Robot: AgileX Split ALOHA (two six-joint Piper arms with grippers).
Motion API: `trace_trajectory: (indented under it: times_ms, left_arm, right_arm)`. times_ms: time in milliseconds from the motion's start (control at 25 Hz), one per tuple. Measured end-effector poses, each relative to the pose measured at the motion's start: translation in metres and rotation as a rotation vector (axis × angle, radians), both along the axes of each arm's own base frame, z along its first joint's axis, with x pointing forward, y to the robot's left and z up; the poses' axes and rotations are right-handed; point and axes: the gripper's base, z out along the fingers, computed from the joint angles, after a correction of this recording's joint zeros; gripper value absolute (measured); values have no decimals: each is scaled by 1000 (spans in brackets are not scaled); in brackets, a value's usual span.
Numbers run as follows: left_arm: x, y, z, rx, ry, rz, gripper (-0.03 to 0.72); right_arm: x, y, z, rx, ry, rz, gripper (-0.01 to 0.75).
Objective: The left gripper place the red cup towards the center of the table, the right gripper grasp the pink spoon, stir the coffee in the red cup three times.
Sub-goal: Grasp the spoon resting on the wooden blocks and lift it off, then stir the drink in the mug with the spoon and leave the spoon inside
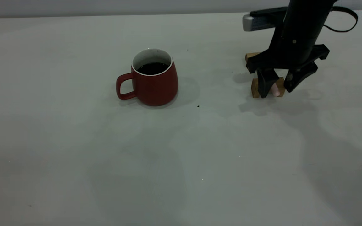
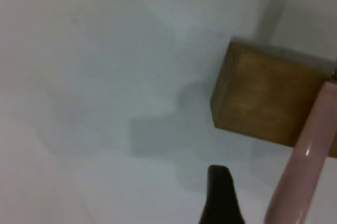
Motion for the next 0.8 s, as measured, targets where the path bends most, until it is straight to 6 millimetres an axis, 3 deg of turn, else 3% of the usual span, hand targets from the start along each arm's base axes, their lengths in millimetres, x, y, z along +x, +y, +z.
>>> trace_trajectory:
  times_ms: [160,440,600,680,800]
  left_arm:
    - [0,0,0,0,0,0,243]
    - [0,0,0,0,0,0,243]
    - [0,0,0,0,0,0,243]
    - [0,0,0,0,0,0,243]
    - [0,0,0,0,0,0,243]
  right_arm:
    - [0,-2,0,-20,-5,1,493]
    - [1,-5,-1,-59,-15,-3,175]
    - [2,-8,5,-88,-21,2,146]
    - [3,-8,21,-85,-36,-8,146]
    - [7,-3,70,-14,-71,-84,146]
